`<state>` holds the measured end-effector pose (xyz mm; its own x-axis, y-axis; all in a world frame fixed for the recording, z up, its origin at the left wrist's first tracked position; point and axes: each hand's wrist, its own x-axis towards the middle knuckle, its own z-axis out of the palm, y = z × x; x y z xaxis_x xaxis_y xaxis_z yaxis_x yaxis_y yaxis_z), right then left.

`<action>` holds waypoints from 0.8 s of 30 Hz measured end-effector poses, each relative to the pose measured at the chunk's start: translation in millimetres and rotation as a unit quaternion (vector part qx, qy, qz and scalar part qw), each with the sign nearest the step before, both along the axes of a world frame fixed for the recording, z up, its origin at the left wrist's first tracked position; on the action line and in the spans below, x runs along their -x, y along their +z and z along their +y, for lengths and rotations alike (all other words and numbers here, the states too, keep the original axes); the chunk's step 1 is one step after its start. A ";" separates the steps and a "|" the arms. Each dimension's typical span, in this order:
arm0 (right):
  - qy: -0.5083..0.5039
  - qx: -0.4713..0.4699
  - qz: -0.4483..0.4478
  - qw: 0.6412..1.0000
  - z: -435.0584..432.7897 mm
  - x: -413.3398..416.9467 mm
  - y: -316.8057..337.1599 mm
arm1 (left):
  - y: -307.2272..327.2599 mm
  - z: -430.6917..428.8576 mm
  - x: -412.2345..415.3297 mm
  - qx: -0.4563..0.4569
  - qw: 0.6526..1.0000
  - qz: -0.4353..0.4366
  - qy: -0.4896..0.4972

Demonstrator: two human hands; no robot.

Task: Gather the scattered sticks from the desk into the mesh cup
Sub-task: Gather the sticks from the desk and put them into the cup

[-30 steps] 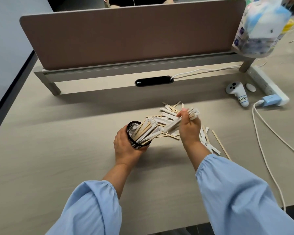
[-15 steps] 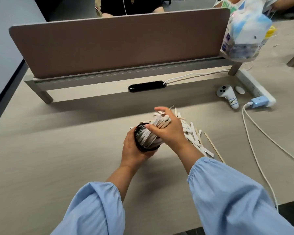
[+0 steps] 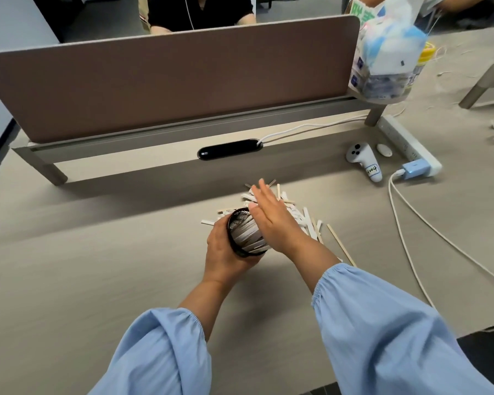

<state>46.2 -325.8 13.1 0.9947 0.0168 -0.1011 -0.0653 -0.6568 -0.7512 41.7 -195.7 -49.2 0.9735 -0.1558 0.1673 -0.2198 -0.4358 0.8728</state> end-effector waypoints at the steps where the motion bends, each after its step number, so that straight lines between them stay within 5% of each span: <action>1: -0.008 -0.046 0.002 0.999 -3.4 1.4 -1.0 | -1.7 -2.9 -1.3 -0.009 1.000 -0.008 -0.002; 3: -0.096 -0.133 -0.044 0.986 -14.9 4.6 -4.6 | -5.1 -7.4 -4.5 -0.008 1.000 -0.009 0.010; 5: -0.231 -0.103 -0.112 0.961 -35.0 7.7 -12.5 | -9.7 -11.7 -8.3 -0.008 0.999 0.006 0.034; 8: -0.315 0.019 0.008 0.949 -73.6 15.0 -38.4 | -13.6 -22.5 -9.0 -0.017 0.998 0.022 0.054; 11: -0.304 0.121 0.209 0.921 -97.4 31.6 -63.1 | -11.8 -35.2 -8.3 -0.018 0.998 0.017 0.056; 13: -0.275 0.166 0.266 0.909 -101.2 41.7 -68.7 | -12.7 -43.6 -8.8 -0.018 0.998 0.015 0.058; 24: -0.184 0.215 0.194 0.939 -97.5 34.3 -81.5 | -18.2 -57.8 -9.8 -0.024 0.997 0.013 0.077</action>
